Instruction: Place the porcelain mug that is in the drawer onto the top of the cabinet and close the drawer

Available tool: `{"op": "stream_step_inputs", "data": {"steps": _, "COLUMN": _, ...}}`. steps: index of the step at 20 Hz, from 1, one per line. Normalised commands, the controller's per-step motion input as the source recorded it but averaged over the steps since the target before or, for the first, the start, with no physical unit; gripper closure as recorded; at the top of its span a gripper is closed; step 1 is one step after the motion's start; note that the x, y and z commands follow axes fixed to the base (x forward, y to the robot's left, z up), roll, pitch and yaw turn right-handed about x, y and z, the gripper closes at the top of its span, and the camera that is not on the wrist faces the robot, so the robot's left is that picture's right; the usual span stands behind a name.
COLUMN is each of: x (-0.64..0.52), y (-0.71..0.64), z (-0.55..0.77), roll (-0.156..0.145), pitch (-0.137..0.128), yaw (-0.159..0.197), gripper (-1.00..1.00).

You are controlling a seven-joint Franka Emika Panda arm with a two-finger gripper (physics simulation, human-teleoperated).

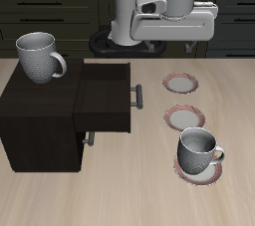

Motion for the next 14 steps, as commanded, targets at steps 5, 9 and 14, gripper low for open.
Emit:
{"op": "stream_step_inputs", "data": {"steps": 5, "x": 0.33, "y": 0.18, "z": -0.41, "roll": -0.001, "pitch": 0.055, "yaw": -0.011, "gripper": -1.0}}
{"op": "stream_step_inputs", "data": {"steps": 9, "x": 0.13, "y": 0.15, "z": -0.44, "roll": 0.018, "pitch": 0.06, "yaw": -0.004, "gripper": -1.0}}
{"op": "stream_step_inputs", "data": {"steps": 14, "x": 0.04, "y": 0.12, "z": -0.44, "roll": 0.017, "pitch": 0.055, "yaw": 0.005, "gripper": -1.0}}
